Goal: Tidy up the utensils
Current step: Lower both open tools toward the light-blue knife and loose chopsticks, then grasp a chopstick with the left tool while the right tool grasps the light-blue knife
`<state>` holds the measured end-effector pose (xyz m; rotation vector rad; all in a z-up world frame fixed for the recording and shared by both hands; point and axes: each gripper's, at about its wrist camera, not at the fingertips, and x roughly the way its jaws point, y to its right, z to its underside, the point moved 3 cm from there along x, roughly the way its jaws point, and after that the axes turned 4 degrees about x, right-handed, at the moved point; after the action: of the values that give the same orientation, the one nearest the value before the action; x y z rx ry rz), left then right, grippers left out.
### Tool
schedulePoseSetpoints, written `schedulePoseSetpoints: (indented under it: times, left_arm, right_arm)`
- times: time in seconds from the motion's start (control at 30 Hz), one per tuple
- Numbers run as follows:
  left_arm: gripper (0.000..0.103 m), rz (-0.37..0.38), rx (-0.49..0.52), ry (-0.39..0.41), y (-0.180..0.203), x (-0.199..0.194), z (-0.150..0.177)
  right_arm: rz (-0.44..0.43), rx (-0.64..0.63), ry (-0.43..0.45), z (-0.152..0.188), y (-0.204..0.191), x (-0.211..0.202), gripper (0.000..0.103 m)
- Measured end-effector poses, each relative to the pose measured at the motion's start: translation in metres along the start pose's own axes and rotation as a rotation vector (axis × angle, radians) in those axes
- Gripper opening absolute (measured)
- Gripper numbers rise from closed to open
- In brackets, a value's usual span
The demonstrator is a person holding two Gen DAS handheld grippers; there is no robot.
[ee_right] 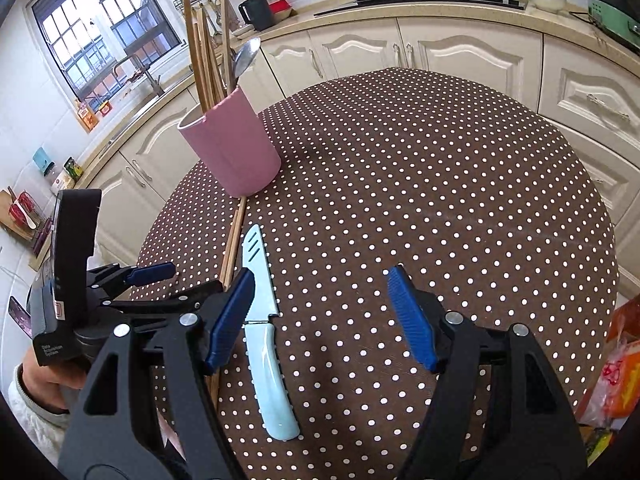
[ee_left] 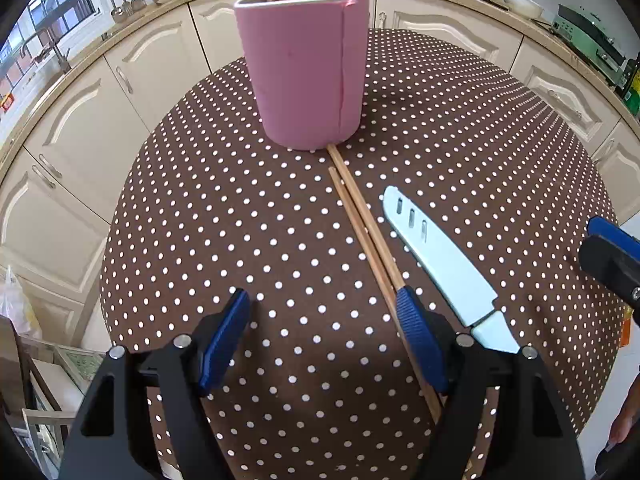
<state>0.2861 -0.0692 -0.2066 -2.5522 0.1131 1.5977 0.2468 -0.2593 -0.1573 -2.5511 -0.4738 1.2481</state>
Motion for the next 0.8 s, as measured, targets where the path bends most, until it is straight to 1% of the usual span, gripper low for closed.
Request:
schedulePoseSetpoints:
  times: [0.13, 0.17, 0.27, 0.3, 0.33, 0.37, 0.4, 0.47, 0.5, 0.57, 0.6, 0.7, 0.8]
  left_arm:
    - [0.075, -0.008, 0.004, -0.031, 0.004, 0.008, -0.004]
    - [0.075, -0.008, 0.0, -0.026, 0.007, 0.01, -0.006]
    - [0.073, 0.021, -0.01, -0.035, 0.005, 0.012, -0.009]
    - [0.07, 0.03, -0.013, -0.032, 0.004, 0.012, -0.01]
    - [0.062, 0.033, -0.015, -0.027, 0.0, 0.013, -0.012]
    - [0.05, 0.037, -0.023, -0.021, -0.003, 0.012, -0.013]
    - [0.043, 0.04, -0.032, -0.018, -0.008, 0.011, -0.013]
    - [0.02, 0.047, -0.049, -0.019, -0.019, 0.01, -0.012]
    - [0.015, 0.057, -0.057, -0.021, -0.024, 0.01, -0.013]
    - [0.009, 0.081, -0.075, -0.023, -0.031, 0.011, -0.012]
    - [0.008, 0.089, -0.081, -0.023, -0.035, 0.012, -0.012]
    - [0.007, 0.114, -0.088, -0.022, -0.041, 0.011, -0.009]
    - [0.006, 0.14, -0.104, -0.023, -0.046, 0.009, -0.003]
  right_arm:
    - [-0.002, 0.005, -0.002, 0.0, 0.001, 0.0, 0.069]
    - [-0.001, 0.006, -0.003, 0.0, 0.003, 0.0, 0.069]
    - [0.008, -0.003, -0.015, -0.003, 0.005, 0.002, 0.069]
    - [0.011, -0.008, -0.024, -0.003, 0.005, 0.004, 0.069]
    - [0.013, -0.018, -0.035, -0.005, 0.004, 0.006, 0.069]
    - [0.017, -0.027, -0.047, -0.005, 0.002, 0.008, 0.069]
    - [0.027, -0.048, -0.07, -0.006, -0.002, 0.012, 0.069]
    - [0.056, -0.1, -0.113, -0.006, -0.01, 0.021, 0.069]
    - [0.072, -0.137, -0.14, -0.005, -0.017, 0.027, 0.069]
    - [0.086, -0.195, -0.181, -0.004, -0.03, 0.035, 0.069]
    - [0.096, -0.226, -0.195, -0.004, -0.037, 0.039, 0.069]
    - [0.113, -0.305, -0.257, -0.005, -0.058, 0.052, 0.068]
    - [0.15, -0.36, -0.314, -0.006, -0.073, 0.065, 0.066]
